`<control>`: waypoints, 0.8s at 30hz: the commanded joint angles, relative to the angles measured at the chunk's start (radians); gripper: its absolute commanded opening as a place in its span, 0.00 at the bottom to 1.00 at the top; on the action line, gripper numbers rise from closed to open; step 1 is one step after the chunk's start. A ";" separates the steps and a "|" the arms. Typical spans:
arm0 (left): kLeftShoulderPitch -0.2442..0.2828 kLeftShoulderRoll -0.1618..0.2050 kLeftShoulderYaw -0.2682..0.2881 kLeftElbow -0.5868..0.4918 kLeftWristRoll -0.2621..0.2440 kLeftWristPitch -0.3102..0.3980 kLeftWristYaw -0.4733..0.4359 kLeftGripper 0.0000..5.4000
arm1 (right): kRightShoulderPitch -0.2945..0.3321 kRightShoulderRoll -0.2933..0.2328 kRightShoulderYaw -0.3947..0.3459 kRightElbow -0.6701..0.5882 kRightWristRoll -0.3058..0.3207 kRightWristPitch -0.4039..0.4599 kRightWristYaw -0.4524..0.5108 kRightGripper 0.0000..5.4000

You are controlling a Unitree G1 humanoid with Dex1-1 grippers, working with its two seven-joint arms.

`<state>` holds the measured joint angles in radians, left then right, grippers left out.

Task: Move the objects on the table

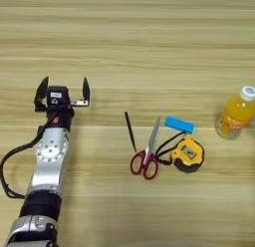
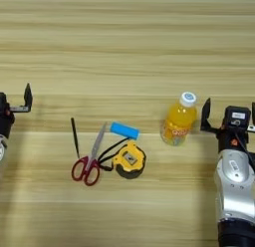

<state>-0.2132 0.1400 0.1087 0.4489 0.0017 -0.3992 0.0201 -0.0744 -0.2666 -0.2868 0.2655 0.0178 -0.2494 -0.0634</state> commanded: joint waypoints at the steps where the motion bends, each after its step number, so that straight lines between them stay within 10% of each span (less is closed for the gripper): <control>1: -0.002 0.009 -0.004 -0.004 0.015 0.011 -0.001 1.00 | -0.005 -0.001 -0.002 -0.007 -0.001 0.005 -0.004 0.99; 24: 0.003 0.009 -0.005 -0.013 0.017 0.014 0.000 1.00 | 0.023 0.045 -0.095 -0.163 0.121 -0.128 -0.014 0.99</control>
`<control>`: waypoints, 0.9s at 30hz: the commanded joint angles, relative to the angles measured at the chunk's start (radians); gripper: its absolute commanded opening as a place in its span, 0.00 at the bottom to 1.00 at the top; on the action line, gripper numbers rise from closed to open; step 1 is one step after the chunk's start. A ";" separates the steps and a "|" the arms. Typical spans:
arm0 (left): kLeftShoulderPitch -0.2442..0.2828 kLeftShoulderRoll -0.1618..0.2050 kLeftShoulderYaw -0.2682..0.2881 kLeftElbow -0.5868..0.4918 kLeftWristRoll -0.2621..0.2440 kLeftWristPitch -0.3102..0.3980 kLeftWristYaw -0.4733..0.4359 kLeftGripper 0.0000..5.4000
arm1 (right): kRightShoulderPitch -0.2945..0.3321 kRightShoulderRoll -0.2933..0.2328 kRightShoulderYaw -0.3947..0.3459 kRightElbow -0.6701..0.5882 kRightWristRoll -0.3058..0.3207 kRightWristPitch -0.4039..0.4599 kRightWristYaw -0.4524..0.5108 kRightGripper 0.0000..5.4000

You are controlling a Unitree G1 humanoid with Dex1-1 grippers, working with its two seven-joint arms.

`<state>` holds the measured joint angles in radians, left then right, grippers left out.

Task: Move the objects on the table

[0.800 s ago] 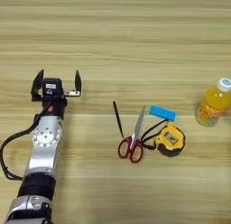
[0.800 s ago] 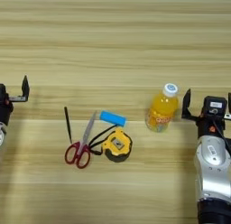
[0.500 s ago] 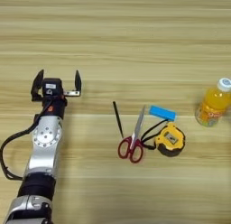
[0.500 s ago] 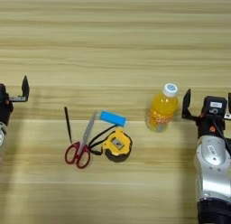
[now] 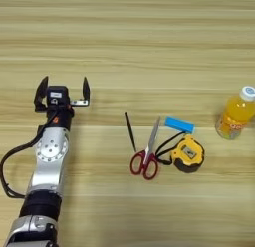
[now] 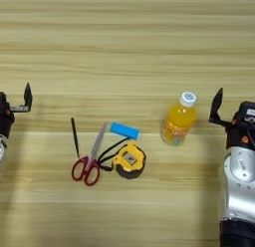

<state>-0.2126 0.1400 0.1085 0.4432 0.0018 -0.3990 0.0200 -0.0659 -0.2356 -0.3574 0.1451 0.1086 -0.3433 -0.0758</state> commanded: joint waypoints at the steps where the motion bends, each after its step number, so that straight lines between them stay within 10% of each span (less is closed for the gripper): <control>1: 0.003 0.009 -0.005 -0.007 0.017 0.014 0.000 1.00 | 0.016 0.017 -0.028 -0.053 0.033 -0.042 -0.003 0.99; 27: 0.001 0.009 -0.007 -0.005 0.022 0.014 0.001 1.00 | 0.087 0.046 0.128 -0.217 0.128 -0.128 0.266 0.99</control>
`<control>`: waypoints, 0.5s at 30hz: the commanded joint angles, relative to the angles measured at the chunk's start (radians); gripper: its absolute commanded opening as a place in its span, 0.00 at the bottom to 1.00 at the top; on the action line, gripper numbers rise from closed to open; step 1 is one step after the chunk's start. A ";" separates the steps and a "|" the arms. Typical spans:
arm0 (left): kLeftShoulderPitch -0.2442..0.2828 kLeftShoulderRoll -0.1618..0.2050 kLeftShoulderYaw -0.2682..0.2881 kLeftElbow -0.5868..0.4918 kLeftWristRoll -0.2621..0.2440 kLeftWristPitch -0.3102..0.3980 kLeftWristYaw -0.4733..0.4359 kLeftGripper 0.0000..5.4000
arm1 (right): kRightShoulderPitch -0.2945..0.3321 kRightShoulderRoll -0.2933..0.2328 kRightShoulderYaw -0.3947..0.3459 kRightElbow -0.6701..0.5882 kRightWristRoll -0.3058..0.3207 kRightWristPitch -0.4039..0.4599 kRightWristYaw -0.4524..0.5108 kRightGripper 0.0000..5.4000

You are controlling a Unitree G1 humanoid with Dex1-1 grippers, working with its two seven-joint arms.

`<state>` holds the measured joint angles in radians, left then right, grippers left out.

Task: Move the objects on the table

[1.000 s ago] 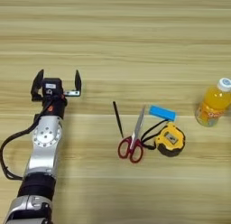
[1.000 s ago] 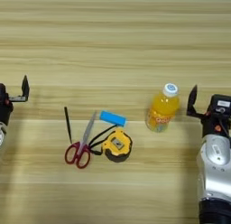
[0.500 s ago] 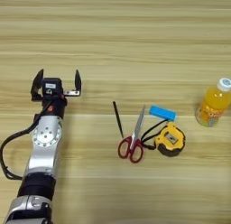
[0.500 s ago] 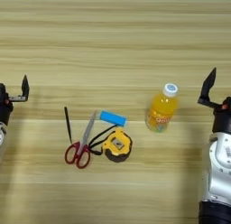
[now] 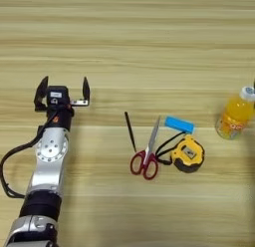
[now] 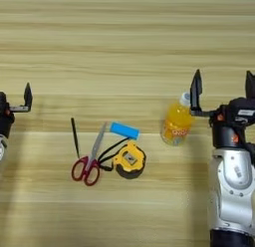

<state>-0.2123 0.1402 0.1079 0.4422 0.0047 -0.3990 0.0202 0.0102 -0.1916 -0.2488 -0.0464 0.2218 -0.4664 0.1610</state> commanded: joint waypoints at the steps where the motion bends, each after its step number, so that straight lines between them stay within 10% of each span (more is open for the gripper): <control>1: 0.000 0.009 -0.006 -0.003 0.019 0.014 0.001 1.00 | 0.013 0.002 0.029 -0.027 0.007 -0.001 0.036 0.99; 15: -0.003 0.005 -0.004 -0.001 0.024 0.014 0.001 1.00 | 0.008 -0.009 0.102 0.067 -0.148 0.030 0.034 0.99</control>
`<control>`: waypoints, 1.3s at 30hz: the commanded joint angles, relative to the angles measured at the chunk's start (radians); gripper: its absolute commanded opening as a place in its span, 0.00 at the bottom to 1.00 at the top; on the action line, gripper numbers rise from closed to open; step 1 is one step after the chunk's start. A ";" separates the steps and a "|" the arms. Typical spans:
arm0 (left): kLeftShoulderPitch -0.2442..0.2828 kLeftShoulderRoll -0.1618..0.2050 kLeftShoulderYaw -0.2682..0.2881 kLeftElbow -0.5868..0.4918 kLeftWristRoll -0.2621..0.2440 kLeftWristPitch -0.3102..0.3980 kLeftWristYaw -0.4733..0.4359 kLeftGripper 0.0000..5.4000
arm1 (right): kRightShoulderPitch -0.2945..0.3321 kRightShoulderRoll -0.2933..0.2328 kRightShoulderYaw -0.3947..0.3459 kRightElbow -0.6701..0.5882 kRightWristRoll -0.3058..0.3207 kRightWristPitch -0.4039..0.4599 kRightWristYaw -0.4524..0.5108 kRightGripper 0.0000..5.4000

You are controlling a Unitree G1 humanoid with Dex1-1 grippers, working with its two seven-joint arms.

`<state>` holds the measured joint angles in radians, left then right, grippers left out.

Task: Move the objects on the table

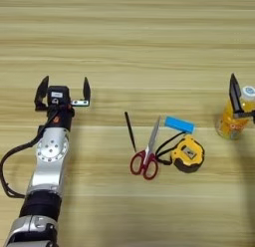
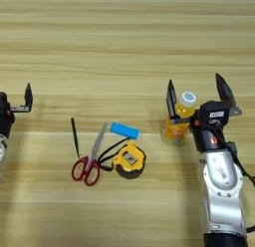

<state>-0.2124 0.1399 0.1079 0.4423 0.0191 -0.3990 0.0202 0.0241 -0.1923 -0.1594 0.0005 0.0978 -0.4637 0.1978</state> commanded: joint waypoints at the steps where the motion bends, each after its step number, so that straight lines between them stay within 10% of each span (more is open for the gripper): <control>1: -0.003 0.005 -0.004 -0.001 0.010 0.014 0.001 1.00 | -0.006 -0.009 0.015 0.024 -0.029 0.032 -0.004 0.99; 27: 0.004 0.002 -0.002 -0.013 0.013 0.017 0.000 1.00 | -0.025 -0.014 0.011 0.073 0.028 0.228 0.030 0.99; 39: 0.006 0.002 -0.002 -0.015 0.013 0.018 -0.001 1.00 | -0.024 -0.015 0.014 0.073 0.034 0.245 0.040 0.77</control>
<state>-0.2122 0.1385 0.1085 0.4385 0.0308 -0.3989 0.0200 0.0085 -0.1983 -0.1470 0.0759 0.1254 -0.2297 0.2291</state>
